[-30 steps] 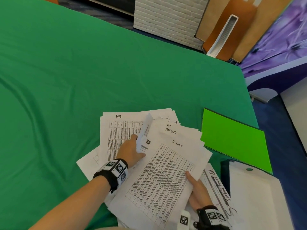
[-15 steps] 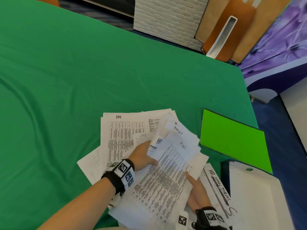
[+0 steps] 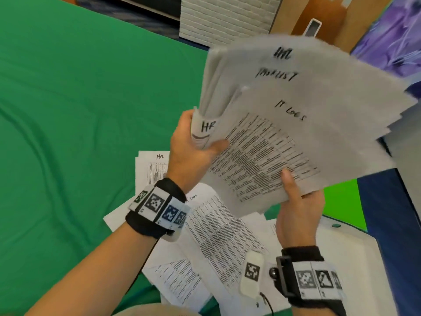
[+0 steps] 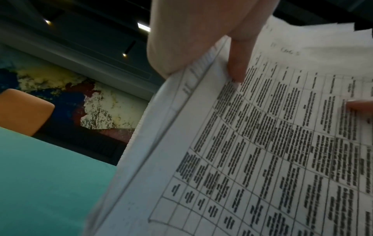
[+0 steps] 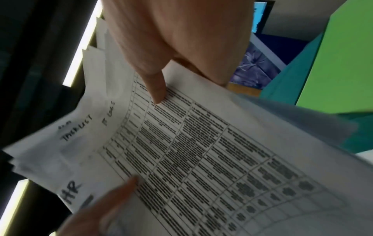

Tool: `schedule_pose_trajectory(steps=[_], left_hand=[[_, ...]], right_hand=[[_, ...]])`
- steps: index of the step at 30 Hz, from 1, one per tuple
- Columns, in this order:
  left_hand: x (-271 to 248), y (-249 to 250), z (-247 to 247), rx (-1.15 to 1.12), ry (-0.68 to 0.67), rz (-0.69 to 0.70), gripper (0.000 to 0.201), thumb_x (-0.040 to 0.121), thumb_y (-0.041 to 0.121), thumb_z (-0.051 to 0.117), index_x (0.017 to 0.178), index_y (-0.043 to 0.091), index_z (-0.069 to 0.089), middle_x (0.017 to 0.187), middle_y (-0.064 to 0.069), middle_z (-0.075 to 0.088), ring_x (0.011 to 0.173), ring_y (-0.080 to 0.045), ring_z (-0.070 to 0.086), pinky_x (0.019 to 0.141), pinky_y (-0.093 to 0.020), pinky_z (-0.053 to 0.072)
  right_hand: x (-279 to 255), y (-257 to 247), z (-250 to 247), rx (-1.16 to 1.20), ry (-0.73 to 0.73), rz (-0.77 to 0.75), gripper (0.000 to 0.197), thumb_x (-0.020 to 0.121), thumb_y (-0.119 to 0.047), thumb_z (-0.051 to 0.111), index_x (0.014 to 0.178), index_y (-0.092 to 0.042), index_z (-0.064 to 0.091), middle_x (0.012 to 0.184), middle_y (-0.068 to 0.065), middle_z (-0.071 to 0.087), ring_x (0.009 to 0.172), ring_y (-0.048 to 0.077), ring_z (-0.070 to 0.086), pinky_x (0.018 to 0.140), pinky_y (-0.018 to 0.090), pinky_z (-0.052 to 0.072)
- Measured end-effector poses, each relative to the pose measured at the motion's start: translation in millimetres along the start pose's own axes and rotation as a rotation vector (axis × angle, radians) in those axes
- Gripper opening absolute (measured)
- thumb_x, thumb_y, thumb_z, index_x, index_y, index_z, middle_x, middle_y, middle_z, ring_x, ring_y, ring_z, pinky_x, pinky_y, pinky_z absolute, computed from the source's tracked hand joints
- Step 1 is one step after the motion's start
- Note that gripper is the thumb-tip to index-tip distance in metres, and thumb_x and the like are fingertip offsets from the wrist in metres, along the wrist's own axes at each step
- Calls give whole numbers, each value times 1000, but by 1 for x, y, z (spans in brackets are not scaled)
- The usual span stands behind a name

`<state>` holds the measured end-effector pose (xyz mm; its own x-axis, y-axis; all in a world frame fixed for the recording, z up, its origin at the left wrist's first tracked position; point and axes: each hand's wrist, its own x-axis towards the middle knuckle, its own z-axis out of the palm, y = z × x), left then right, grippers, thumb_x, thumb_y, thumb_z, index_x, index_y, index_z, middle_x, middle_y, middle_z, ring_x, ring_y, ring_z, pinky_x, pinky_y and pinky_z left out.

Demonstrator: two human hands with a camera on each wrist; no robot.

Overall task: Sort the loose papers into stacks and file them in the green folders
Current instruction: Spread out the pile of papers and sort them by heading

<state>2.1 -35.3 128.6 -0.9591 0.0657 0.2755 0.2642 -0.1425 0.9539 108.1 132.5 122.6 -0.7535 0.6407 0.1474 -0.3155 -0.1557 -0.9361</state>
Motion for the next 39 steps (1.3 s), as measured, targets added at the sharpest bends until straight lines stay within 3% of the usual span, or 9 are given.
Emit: schedule_pose_trajectory(steps=[3, 9, 15, 20, 23, 26, 31, 34, 39], left_hand=[[-6, -15, -12, -21, 22, -44, 68, 66, 14, 88, 118, 9, 44, 113, -6, 62, 98, -14, 66, 75, -31, 58], [-14, -42, -21, -79, -21, -230, 54, 69, 7, 83, 117, 9, 58, 110, -3, 70, 97, -12, 69, 80, -38, 60], [-8, -38, -29, -176, 76, -182, 39, 69, 18, 81, 104, 12, 66, 102, -5, 73, 95, -20, 71, 79, -32, 59], [-13, -78, -37, 121, -245, -352, 52, 75, 34, 76, 122, 16, 59, 111, -3, 68, 96, -18, 68, 78, -40, 60], [-24, -95, -37, 225, -287, -348, 55, 79, 40, 72, 126, 18, 55, 107, -6, 66, 93, -23, 67, 73, -39, 61], [-23, -95, -41, 197, -250, -345, 48, 83, 33, 72, 125, 18, 55, 109, -1, 68, 94, -14, 68, 77, -30, 59], [-17, -96, -49, 228, -217, -382, 22, 91, 20, 64, 113, 15, 64, 101, -11, 70, 91, -28, 67, 83, -46, 58], [-23, -110, -59, 291, -163, -420, 18, 92, 15, 63, 110, 15, 66, 97, -17, 69, 90, -40, 64, 81, -52, 56], [-52, -143, -89, 409, -136, -615, 29, 92, 11, 64, 121, 9, 61, 91, -4, 66, 80, -22, 63, 71, -32, 52]], right_hand=[[-6, 26, -8, -173, -44, 35, 37, 80, 3, 70, 116, -1, 61, 106, 0, 72, 98, 6, 67, 81, 14, 49], [-6, 70, -18, -365, -161, 213, 19, 86, -5, 69, 95, -21, 67, 89, -17, 74, 87, -1, 69, 72, 13, 52], [-2, 61, -12, -207, -83, 150, 29, 89, -13, 65, 118, -9, 64, 115, 1, 71, 107, 13, 66, 87, 24, 54], [-12, 87, -20, -364, -127, 397, 24, 84, -15, 72, 107, -17, 67, 108, 1, 73, 96, 11, 70, 90, 35, 55], [-12, 93, -22, -382, -100, 434, 28, 87, -26, 68, 114, -18, 66, 112, -1, 72, 103, 14, 68, 97, 44, 51], [-2, 80, -17, -364, -126, 364, 29, 90, -25, 66, 118, -18, 66, 112, -3, 72, 105, 14, 67, 94, 40, 52], [14, 75, -23, -406, -180, 399, 30, 88, -19, 69, 117, -17, 62, 111, 1, 72, 102, 18, 69, 87, 38, 55], [14, 88, -60, -768, -202, 507, 47, 85, -29, 72, 127, -18, 53, 122, 3, 63, 109, 19, 61, 90, 35, 49], [-25, 110, -139, -1434, -308, 905, 73, 78, -46, 74, 134, -9, 46, 139, 12, 50, 125, 29, 49, 106, 42, 41]])
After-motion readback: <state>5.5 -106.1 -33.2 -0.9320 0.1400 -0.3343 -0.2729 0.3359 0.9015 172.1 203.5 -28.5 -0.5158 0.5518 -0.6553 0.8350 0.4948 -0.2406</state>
